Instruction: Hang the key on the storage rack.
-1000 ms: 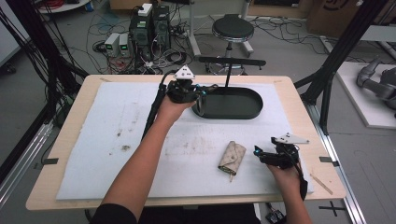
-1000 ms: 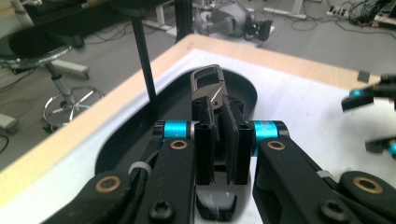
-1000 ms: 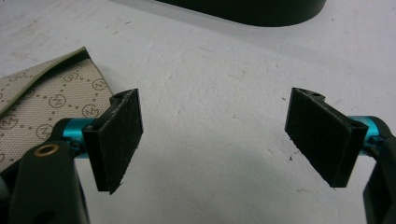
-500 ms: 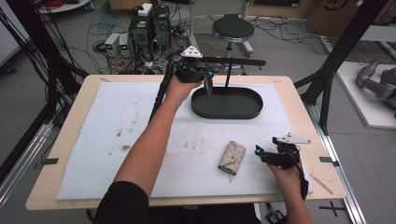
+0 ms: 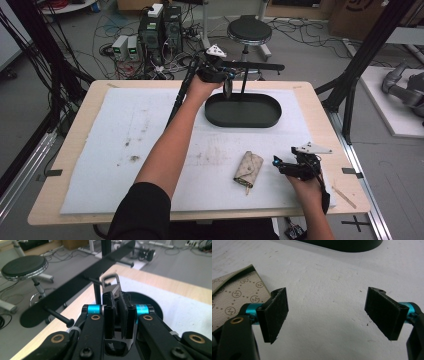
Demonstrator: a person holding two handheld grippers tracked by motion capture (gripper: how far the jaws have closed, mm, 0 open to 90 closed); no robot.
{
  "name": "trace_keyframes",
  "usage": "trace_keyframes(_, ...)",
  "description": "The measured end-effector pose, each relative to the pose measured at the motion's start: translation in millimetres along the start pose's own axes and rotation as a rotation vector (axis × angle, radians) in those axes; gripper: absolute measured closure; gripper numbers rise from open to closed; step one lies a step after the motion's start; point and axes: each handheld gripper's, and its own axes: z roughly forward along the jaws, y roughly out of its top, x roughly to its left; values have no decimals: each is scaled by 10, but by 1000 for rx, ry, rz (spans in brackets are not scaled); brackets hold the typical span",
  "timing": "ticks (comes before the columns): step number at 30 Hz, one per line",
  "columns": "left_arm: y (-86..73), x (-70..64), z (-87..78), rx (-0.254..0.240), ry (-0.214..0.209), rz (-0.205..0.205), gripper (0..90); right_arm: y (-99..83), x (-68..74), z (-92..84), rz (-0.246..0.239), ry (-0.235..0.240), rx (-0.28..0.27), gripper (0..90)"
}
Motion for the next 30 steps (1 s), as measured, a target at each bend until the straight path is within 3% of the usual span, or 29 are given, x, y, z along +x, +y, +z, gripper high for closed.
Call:
trace_keyframes(12, -83, -43, 188, 48, 5, -2, 830, 1, 10, 13, 2, 10, 5, 195)
trace_keyframes(18, -81, -41, 252, 46, 5, -15, 829, -1, 9, 13, 4, 10, 4, 195)
trace_keyframes(24, -64, -57, 296, 65, 26, -3, 827, -3, -3, 15, 5, 8, 1, 195)
trace_keyframes(30, -76, -28, 307, 62, 44, -21, 820, -1, 2, 17, 2, 12, 5, 195)
